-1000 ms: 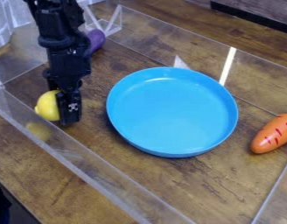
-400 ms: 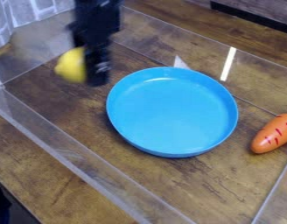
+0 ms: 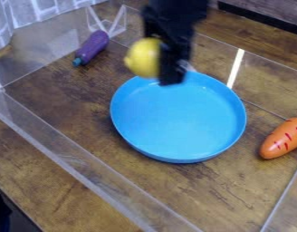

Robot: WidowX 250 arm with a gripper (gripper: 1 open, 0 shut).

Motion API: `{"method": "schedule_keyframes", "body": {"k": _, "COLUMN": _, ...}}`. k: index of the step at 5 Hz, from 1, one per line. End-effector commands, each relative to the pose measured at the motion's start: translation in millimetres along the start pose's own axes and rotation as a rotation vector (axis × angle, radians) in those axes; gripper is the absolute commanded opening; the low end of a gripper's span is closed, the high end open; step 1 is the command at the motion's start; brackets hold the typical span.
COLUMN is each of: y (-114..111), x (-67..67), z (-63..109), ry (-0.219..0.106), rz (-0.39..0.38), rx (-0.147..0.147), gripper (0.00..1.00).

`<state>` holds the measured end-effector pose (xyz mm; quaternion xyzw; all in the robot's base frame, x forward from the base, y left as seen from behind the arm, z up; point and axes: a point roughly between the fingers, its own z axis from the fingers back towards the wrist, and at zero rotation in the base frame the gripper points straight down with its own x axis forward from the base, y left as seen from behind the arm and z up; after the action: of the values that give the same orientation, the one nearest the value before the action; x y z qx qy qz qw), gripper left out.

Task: Move the carrot to the right side

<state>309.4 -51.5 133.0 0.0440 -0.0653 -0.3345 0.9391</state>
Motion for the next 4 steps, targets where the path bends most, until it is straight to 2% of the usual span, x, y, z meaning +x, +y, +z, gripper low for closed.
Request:
{"method": "schedule_keyframes", "body": {"k": 1, "y": -1, "x": 24.3, "z": 11.3, "ry": -0.062, "rz": 0.019, "rx": 0.041, "gripper": 0.0}}
{"method": "schedule_keyframes", "body": {"k": 2, "y": 1, "x": 31.4, "z": 2.2, "ry": -0.078, "rz": 0.016, "rx": 0.048, "gripper": 0.0}}
{"method": "schedule_keyframes", "body": {"k": 4, "y": 9, "x": 36.3, "z": -5.7, "ry": -0.099, "rz": 0.049, "rx": 0.07, "gripper": 0.0}}
